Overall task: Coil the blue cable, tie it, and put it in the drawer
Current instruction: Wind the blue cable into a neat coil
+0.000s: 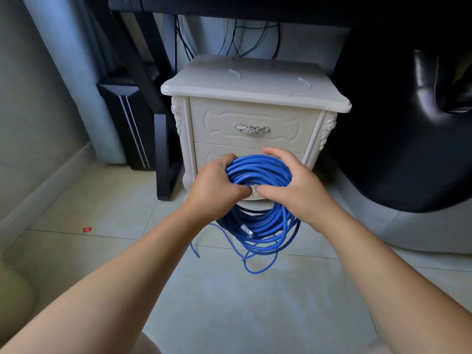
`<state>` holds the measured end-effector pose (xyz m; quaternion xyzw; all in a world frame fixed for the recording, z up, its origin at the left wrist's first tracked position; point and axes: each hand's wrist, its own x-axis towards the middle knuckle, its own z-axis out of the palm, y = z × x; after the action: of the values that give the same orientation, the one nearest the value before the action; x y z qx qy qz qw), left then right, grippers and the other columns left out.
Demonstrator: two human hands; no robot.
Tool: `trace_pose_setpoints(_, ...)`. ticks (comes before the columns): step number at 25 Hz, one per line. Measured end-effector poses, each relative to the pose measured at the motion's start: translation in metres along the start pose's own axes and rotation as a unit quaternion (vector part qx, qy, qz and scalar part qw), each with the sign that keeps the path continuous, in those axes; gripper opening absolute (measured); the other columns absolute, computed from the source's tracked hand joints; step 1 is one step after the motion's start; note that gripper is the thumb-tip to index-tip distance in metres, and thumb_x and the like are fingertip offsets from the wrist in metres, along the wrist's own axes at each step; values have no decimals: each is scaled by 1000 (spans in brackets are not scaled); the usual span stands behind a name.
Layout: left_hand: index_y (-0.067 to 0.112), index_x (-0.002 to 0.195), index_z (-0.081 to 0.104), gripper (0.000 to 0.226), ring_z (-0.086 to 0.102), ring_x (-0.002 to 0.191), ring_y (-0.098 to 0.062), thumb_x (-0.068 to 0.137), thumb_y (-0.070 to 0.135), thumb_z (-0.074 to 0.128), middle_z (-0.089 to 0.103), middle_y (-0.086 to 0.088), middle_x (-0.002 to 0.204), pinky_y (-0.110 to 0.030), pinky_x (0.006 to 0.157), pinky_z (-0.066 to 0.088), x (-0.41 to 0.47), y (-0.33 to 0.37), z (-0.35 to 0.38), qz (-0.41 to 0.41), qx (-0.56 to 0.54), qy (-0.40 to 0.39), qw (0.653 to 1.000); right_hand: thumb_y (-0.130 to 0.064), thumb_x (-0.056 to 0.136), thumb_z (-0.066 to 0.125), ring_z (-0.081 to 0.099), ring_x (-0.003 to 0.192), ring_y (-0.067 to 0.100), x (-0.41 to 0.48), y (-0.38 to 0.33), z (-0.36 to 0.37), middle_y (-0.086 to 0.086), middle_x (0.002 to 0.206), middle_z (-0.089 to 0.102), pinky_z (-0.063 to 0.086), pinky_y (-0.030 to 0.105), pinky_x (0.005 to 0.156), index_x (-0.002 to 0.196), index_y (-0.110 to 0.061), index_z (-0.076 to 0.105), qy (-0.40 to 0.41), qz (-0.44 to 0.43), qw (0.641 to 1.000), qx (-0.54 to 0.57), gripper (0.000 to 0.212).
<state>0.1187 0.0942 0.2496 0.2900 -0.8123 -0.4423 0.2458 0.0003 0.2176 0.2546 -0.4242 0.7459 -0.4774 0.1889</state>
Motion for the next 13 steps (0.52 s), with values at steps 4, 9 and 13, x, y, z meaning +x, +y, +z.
trace_pose_setpoints(4, 7, 88, 61, 21, 47, 55, -17, 69, 0, 67, 53, 1, 61, -29, 56, 41, 6, -1, 1, -81, -117, 48, 989, -39, 73, 80, 64, 105, -1, 1, 5, -5, -19, 113, 69, 49, 32, 100, 126, -39, 56, -4, 51, 993, 102, 58)
trace_pose_setpoints(9, 14, 78, 57, 18, 47, 56, -21, 68, 2, 64, 50, -1, 60, -30, 56, 42, 8, -2, -1, -155, -219, 101, 958, -54, 60, 79, 65, 109, 9, 1, 10, 7, -14, 119, 66, 49, 41, 103, 136, -38, 49, -2, 90, 967, 240, 83)
trace_pose_setpoints(13, 14, 76, 55, 19, 45, 58, -22, 59, 8, 62, 47, -2, 59, -35, 62, 44, 7, -4, -4, -203, -284, 127, 928, -46, 61, 83, 70, 102, 11, -2, 10, 13, -12, 129, 61, 50, 49, 99, 144, -47, 28, -33, 117, 948, 295, 100)
